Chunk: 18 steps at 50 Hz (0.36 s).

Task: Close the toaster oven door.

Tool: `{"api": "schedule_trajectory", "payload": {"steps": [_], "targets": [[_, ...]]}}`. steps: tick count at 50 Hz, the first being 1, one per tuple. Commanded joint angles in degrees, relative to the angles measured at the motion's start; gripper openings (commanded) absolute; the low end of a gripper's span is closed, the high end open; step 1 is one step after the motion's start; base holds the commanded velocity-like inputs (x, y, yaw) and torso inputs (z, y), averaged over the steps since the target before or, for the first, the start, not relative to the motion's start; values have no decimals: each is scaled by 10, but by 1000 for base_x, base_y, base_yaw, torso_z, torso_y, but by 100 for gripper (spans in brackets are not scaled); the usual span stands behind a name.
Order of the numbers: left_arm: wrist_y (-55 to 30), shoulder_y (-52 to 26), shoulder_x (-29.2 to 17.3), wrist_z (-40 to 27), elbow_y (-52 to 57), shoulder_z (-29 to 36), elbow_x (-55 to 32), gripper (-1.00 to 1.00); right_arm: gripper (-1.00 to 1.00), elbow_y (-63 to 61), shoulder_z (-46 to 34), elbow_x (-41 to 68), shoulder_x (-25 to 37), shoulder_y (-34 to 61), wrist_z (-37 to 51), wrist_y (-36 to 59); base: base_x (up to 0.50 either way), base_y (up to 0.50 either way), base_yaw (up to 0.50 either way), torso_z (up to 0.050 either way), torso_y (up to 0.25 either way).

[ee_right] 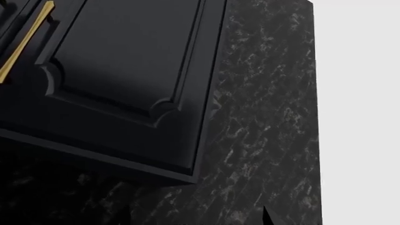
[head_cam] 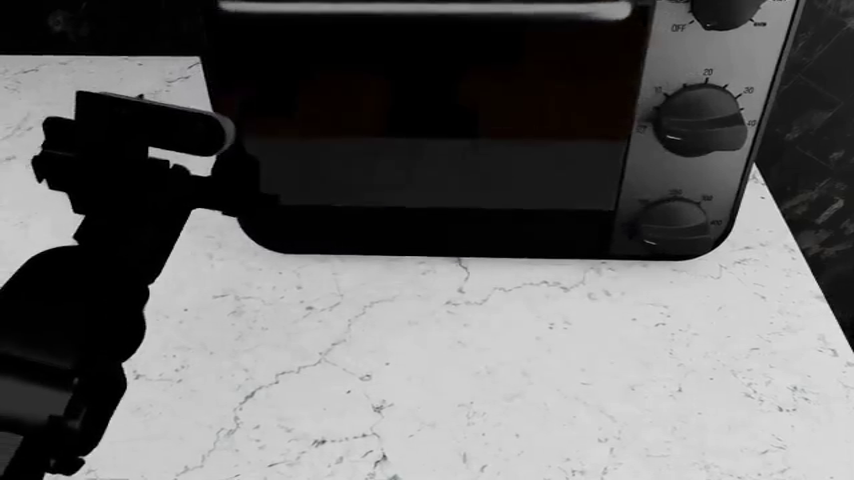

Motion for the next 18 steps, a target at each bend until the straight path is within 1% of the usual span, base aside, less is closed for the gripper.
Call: {"api": "schedule_trajectory", "payload": {"steps": [1, 4, 9, 12, 18], "targets": [[87, -123, 49, 16, -280, -38, 98, 100, 100, -5, 44, 1, -10, -36, -8, 3, 79, -11, -37, 0, 0], [101, -131, 51, 15, -303, -37, 98, 100, 100, -4, 53, -3, -11, -51, -9, -2, 80, -12, -39, 4, 0], [74, -115, 42, 14, -254, -34, 97, 100, 100, -4, 58, -6, -9, -65, -7, -11, 78, -13, -38, 4, 0], [45, -95, 33, 14, -201, -34, 95, 100, 100, -5, 76, -3, -8, -80, -7, -12, 71, -12, -36, 3, 0], [-54, -26, 2, 21, -16, -28, 91, 100, 100, -4, 87, -13, -6, -112, -4, -29, 54, -11, -29, 4, 0]]}}
